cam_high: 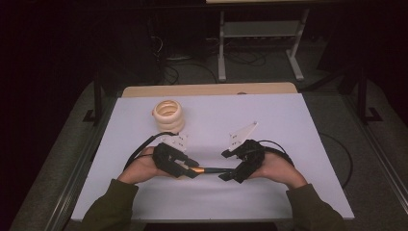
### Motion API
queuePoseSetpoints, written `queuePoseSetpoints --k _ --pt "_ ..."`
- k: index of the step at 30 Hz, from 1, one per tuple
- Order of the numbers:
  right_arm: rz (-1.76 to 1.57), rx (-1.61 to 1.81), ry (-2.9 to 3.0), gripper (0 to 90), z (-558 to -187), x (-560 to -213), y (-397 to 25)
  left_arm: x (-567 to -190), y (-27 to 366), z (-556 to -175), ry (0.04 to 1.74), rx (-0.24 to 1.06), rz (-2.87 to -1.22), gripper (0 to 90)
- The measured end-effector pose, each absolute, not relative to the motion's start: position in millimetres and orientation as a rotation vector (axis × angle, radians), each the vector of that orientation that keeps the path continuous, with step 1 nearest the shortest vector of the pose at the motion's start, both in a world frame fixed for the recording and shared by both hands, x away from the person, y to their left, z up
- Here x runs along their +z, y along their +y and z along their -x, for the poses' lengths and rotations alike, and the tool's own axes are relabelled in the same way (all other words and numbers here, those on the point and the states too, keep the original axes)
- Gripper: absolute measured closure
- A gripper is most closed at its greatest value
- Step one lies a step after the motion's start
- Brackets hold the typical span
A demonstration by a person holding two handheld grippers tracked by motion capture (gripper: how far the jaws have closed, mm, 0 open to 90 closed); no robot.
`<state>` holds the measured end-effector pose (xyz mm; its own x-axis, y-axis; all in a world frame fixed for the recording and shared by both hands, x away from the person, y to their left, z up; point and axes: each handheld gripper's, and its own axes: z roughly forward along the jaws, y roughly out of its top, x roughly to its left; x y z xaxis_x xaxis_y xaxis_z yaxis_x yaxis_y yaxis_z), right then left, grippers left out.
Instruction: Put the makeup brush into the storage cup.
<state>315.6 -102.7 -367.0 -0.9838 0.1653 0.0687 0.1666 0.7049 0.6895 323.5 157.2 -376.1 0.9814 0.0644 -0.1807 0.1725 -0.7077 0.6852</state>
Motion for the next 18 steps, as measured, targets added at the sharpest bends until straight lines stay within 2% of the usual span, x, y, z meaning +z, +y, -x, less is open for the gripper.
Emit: queuePoseSetpoints --k 5,18 --pt "0.221 -1.14 -2.899 25.7 -317 -368 -92 -376 154 -321 0.153 -0.191 -2.362 62.9" --pt "0.085 -0.982 -2.94 43.1 -315 -377 -69 -374 153 -320 0.124 -0.192 -2.371 62.9"
